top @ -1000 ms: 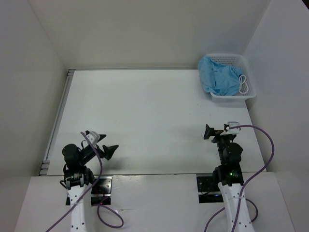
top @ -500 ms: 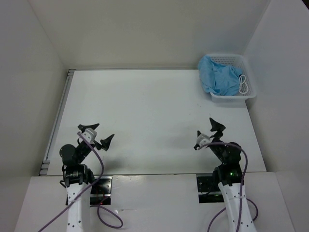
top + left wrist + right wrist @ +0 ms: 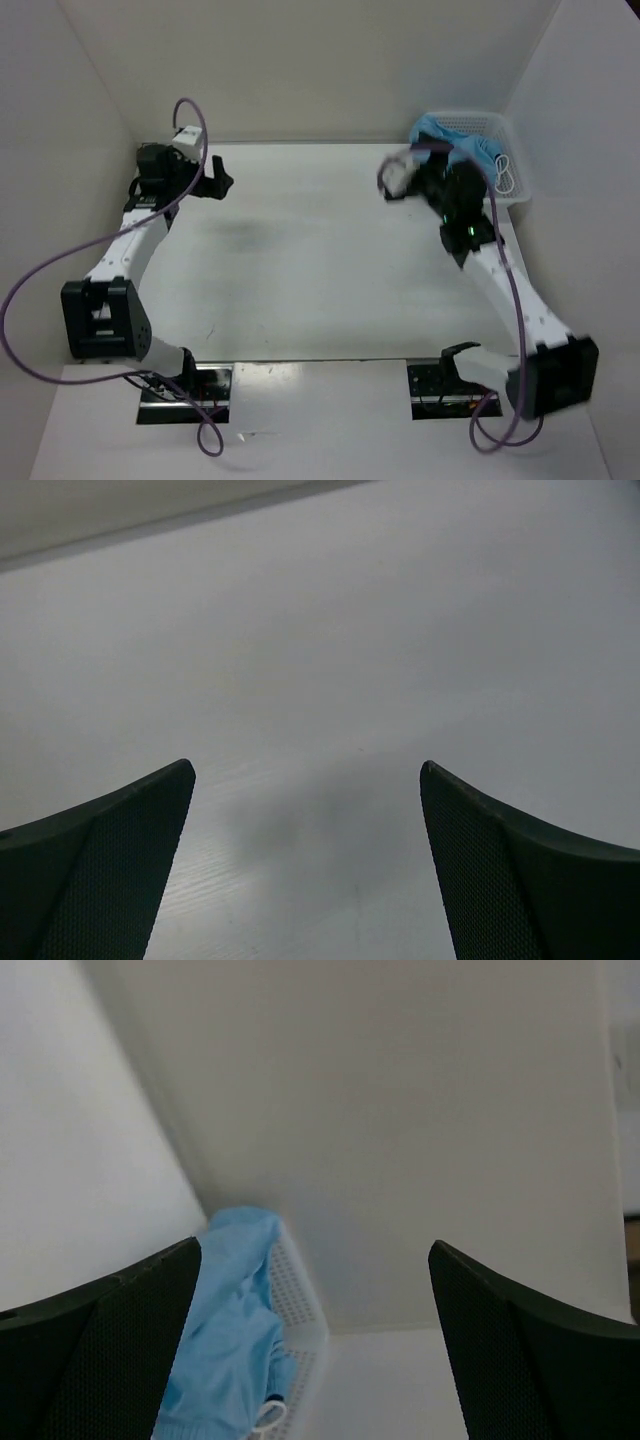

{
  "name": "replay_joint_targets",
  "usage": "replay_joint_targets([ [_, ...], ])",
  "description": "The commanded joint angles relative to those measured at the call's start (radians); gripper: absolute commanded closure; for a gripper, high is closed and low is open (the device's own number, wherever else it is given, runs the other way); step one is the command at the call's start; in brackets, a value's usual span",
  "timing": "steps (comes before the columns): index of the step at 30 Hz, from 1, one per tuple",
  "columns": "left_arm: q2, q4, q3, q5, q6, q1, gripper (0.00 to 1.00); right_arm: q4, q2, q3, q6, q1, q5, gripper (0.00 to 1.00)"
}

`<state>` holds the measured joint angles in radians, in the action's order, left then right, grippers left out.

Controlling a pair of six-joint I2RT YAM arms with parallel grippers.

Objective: Fold and stack the shorts
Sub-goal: Grab the shorts from the pile

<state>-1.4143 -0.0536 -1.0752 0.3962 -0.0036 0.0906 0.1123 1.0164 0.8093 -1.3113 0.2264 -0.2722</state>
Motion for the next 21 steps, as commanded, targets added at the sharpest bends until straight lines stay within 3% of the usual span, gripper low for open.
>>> replay_joint_targets([
  [1, -0.162, 0.318, -0.214, -0.017, 0.004, -0.068, 0.0, -0.139, 0.34, 0.48, 0.554, 0.012, 0.384, 0.01],
  [2, -0.275, 0.386, -0.282, -0.001, 0.004, -0.068, 0.0, -0.192, 0.484, 0.625, 0.687, -0.027, 0.393, 0.01],
  [4, -0.371, 0.543, -0.438, 0.03, 0.004, -0.058, 0.0, -0.305, 0.595, 0.732, 0.803, -0.07, 0.378, 0.01],
  [7, -0.419, 0.549, -0.424, 0.111, 0.004, -0.04, 0.0, -0.51, 0.834, 0.983, 1.036, -0.163, 0.323, 0.0],
  [8, -0.419, 0.549, -0.424, 0.112, 0.004, -0.051, 0.0, -0.566, 0.903, 1.14, 1.101, -0.189, 0.312, 0.0],
  [10, -0.431, 0.56, -0.414, 0.093, 0.004, -0.06, 0.0, -0.658, 1.091, 1.298, 1.282, -0.275, 0.256, 0.0],
  [14, -0.462, 0.56, -0.405, -0.029, 0.004, -0.103, 0.0, -0.616, 1.185, 1.298, 1.343, -0.32, 0.359, 0.0],
  [21, -0.483, 0.56, -0.396, -0.079, 0.004, -0.143, 0.0, -0.586, 1.212, 1.226, 1.433, -0.371, 0.652, 0.0],
])
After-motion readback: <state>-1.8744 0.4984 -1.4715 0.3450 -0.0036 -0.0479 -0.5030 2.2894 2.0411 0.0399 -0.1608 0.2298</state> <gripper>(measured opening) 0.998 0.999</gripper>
